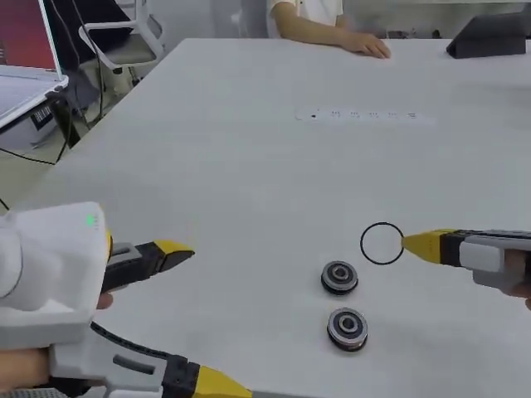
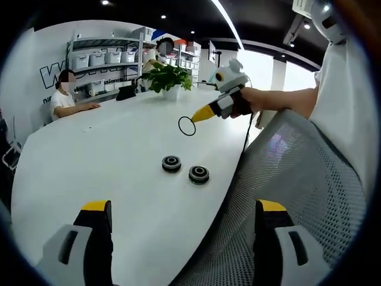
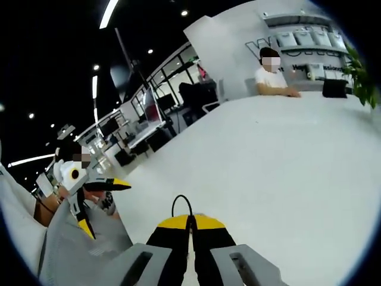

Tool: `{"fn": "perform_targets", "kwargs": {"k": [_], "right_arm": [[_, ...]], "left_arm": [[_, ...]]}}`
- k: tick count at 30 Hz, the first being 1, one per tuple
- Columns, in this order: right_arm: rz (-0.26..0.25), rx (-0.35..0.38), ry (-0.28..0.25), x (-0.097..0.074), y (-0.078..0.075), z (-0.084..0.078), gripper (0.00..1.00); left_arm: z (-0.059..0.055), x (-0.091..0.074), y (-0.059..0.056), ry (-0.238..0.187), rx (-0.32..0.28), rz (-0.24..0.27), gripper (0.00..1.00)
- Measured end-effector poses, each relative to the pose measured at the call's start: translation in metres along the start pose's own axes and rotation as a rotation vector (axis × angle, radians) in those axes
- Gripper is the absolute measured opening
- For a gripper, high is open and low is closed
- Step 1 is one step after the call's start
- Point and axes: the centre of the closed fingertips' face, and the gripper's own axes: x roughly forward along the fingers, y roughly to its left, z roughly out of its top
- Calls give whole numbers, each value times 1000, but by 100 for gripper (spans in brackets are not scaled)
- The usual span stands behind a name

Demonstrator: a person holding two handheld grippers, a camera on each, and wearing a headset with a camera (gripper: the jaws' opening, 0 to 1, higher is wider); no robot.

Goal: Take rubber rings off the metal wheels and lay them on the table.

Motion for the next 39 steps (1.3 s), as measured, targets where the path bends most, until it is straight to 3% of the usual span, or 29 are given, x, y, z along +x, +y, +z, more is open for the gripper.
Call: {"fn": "perform_targets", "kwargs": {"k": [12, 23, 39], "right_arm": [[40, 5, -14, 11, 28, 12, 0], [137, -88, 64, 35, 71, 9, 0], [189, -199, 163, 70, 99, 1, 0]], "left_arm": [[2, -1, 1, -15, -15, 4, 97], [4, -2, 0, -27, -12, 4, 96], [4, -2, 1, -31, -19, 7, 95]]}}
